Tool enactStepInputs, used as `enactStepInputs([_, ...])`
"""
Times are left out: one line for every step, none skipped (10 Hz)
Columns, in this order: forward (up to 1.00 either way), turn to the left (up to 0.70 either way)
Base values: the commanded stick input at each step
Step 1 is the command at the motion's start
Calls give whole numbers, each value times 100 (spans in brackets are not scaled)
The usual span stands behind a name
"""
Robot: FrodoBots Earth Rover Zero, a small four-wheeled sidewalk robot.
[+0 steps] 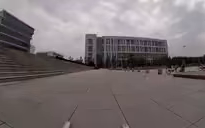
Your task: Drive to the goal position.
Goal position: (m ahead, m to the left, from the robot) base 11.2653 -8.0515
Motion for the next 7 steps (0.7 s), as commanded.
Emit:
enactStepInputs([70,0])
enactStepInputs([70,-7])
enactStepInputs([70,-28])
enactStepInputs([70,-26])
enactStepInputs([70,-18])
enactStepInputs([70,-4])
enactStepInputs([70,0])
